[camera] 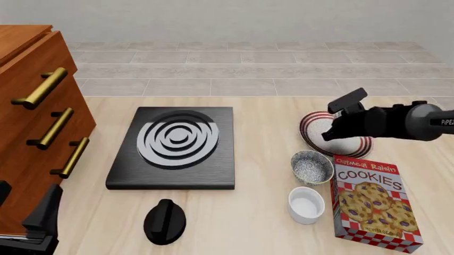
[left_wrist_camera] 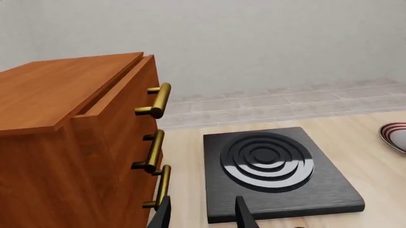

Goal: Pick the akita bowl from table center and place it on the plate.

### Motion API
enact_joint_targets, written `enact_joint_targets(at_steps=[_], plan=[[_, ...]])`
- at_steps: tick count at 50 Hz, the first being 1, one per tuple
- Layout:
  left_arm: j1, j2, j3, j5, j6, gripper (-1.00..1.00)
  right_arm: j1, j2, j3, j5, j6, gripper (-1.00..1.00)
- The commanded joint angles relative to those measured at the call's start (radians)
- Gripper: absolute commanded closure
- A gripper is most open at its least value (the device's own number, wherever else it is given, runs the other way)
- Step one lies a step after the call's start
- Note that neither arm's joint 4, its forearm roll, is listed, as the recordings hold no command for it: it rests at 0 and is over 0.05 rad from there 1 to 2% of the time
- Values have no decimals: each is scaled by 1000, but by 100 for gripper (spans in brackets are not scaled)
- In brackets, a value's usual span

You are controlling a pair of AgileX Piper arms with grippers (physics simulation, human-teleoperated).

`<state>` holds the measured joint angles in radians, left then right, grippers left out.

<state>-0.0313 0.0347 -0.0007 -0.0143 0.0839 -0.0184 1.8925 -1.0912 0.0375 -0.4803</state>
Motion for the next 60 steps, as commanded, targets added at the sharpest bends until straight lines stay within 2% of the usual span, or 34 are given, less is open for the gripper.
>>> enact_joint_targets(at_steps=[1, 16, 41, 42, 52, 60], plan=[[-4, -1, 0, 0, 6, -100, 4, 20, -14, 31, 7, 100], [-2, 1, 0, 0, 5, -100, 10, 76, -32, 39, 14, 100], [-2, -5, 0, 2, 3, -100, 19, 16, 45, 6, -26, 100], [-2, -4, 0, 2, 2, -100, 20, 13, 44, 7, -23, -100], [-1, -5, 0, 2, 2, -100, 12, 13, 45, -33, -54, -100], [-6, -4, 0, 1, 3, -100, 14, 38, 36, -58, -55, -100]])
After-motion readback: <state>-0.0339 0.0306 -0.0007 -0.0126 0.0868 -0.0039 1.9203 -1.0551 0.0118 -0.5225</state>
